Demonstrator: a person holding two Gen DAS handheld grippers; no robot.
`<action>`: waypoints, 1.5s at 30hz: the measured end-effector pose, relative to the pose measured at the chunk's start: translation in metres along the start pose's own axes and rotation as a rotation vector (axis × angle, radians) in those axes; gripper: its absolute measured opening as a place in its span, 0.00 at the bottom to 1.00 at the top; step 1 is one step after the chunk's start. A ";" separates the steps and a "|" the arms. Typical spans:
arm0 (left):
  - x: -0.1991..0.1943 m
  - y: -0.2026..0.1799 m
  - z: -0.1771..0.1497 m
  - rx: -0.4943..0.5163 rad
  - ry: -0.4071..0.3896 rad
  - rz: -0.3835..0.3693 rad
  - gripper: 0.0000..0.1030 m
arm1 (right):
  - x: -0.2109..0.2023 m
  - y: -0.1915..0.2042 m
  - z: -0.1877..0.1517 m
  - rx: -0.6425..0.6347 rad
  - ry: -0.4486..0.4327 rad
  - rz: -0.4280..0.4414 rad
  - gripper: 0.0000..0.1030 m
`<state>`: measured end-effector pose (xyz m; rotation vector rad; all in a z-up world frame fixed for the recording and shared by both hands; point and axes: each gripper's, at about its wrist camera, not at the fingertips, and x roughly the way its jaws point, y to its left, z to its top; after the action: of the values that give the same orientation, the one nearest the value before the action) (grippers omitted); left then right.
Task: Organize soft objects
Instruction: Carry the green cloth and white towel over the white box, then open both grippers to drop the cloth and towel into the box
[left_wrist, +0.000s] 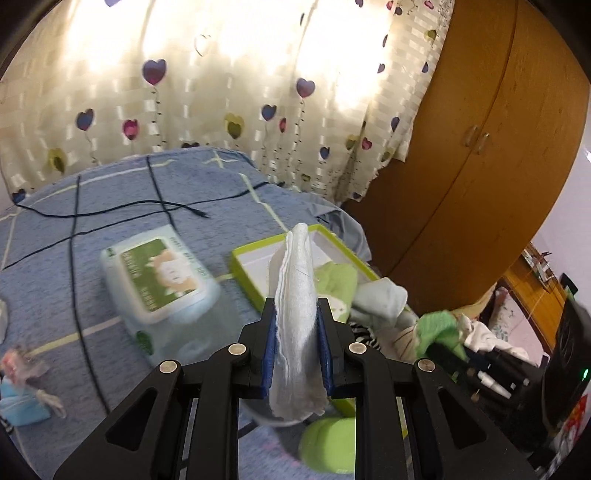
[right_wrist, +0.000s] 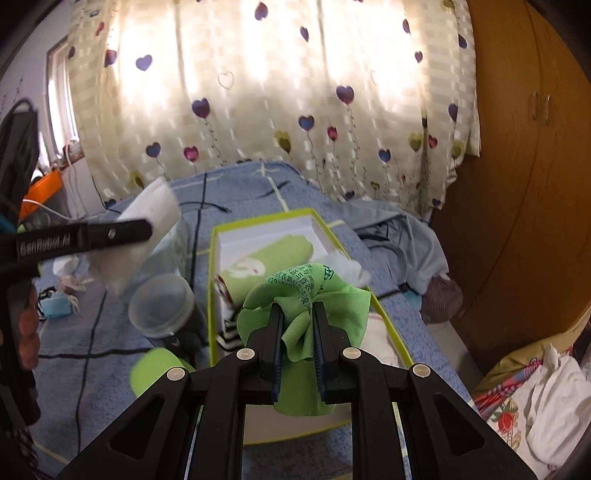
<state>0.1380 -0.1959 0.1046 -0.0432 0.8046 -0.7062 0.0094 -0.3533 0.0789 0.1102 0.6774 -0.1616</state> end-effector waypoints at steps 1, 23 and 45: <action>0.003 -0.002 0.002 0.009 0.002 -0.001 0.20 | 0.002 -0.002 -0.003 0.003 0.007 0.002 0.13; 0.086 -0.012 0.030 -0.001 0.134 0.003 0.20 | 0.038 0.003 -0.035 -0.021 0.127 0.039 0.13; 0.120 -0.013 0.030 -0.013 0.198 0.033 0.20 | 0.050 0.001 -0.038 -0.018 0.149 0.041 0.47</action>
<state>0.2089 -0.2841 0.0521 0.0282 0.9971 -0.6805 0.0243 -0.3525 0.0177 0.1196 0.8240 -0.1083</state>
